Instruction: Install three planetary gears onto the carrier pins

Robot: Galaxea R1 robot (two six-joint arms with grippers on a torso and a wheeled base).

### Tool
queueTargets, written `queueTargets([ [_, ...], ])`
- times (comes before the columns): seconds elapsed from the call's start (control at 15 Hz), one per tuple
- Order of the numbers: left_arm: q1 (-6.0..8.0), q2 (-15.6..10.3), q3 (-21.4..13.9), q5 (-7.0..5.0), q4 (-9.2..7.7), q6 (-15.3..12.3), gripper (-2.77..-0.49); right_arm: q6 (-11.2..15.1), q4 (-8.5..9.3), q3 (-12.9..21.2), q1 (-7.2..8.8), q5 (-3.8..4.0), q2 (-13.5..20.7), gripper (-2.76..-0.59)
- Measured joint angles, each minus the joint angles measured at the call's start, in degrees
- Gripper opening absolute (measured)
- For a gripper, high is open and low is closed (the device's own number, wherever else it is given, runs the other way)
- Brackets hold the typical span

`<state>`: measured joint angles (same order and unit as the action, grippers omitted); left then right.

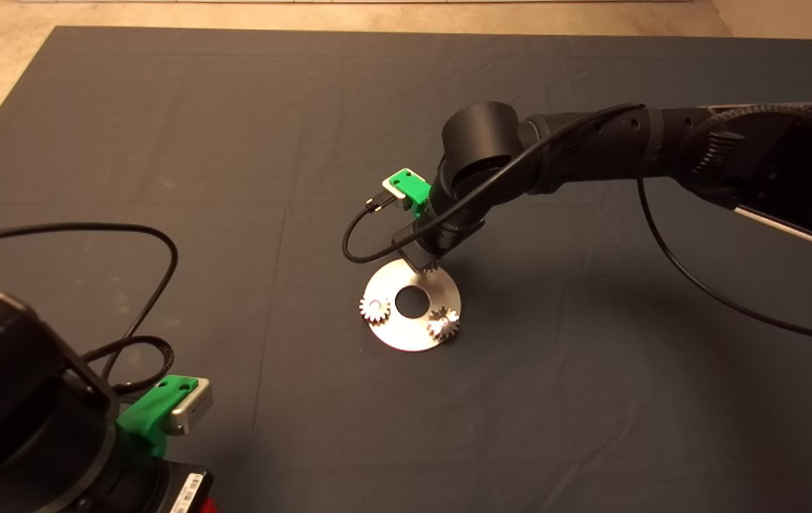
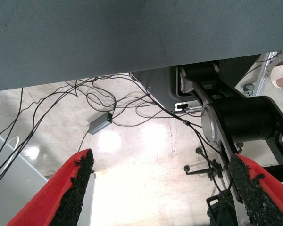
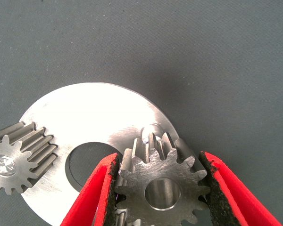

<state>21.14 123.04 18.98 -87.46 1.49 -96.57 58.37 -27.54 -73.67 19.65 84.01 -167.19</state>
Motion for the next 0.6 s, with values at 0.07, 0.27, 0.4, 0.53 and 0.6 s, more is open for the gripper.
queueTargets([
  [0.07,0.00,0.0,0.0,0.00,0.00,0.0,-1.22,0.0,0.00,0.1,-0.13,0.00,0.0,-2.26],
  [0.27,0.00,0.0,0.0,0.00,0.00,0.0,-1.22,0.0,-0.02,0.4,-0.13,0.00,0.0,-2.26],
  [0.4,0.00,0.0,0.0,0.00,0.00,0.0,-1.22,0.0,-0.07,0.4,-0.13,0.00,0.0,-2.26],
  [0.53,0.00,0.0,0.0,0.00,0.00,0.0,-1.22,0.0,-0.51,0.4,-0.13,0.00,0.0,-2.26],
  [0.6,0.00,0.0,0.0,0.00,0.00,0.0,-1.22,0.0,-0.90,0.4,-0.13,0.00,0.0,-2.26],
])
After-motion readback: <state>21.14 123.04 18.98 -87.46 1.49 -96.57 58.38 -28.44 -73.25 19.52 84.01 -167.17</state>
